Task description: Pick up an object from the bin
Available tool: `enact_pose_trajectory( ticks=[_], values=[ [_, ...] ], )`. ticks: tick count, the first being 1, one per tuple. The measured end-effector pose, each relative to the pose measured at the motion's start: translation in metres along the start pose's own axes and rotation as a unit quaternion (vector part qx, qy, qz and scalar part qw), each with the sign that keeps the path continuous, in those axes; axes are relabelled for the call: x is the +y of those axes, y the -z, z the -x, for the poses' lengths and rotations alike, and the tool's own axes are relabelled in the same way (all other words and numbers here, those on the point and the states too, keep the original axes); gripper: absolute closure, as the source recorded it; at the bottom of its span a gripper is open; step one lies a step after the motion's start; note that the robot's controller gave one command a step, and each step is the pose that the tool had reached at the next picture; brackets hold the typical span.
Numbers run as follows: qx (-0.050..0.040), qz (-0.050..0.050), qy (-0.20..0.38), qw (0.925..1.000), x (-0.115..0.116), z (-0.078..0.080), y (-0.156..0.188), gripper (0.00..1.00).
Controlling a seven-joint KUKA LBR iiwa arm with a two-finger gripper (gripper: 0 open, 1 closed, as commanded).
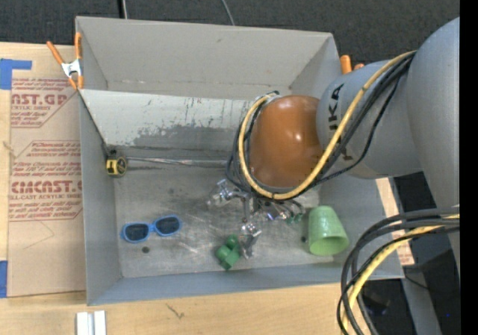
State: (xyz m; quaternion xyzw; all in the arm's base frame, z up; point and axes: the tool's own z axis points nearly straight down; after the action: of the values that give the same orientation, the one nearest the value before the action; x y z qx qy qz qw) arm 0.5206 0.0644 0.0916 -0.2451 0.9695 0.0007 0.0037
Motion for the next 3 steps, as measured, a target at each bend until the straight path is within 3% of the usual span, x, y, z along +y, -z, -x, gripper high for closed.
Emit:
enact_pose_trajectory(
  ticks=[1, 2, 3],
  values=[
    [0.0038, 0.002, 0.143, 0.9897, 0.033, -0.025, 0.009, 0.00],
    [0.0035, 0.002, 0.276, 0.9612, 0.001, -0.043, 0.010, 0.00],
    [-0.0012, 0.000, 0.276, 0.9612, 0.015, -0.033, -0.020, 0.00]
  ],
)
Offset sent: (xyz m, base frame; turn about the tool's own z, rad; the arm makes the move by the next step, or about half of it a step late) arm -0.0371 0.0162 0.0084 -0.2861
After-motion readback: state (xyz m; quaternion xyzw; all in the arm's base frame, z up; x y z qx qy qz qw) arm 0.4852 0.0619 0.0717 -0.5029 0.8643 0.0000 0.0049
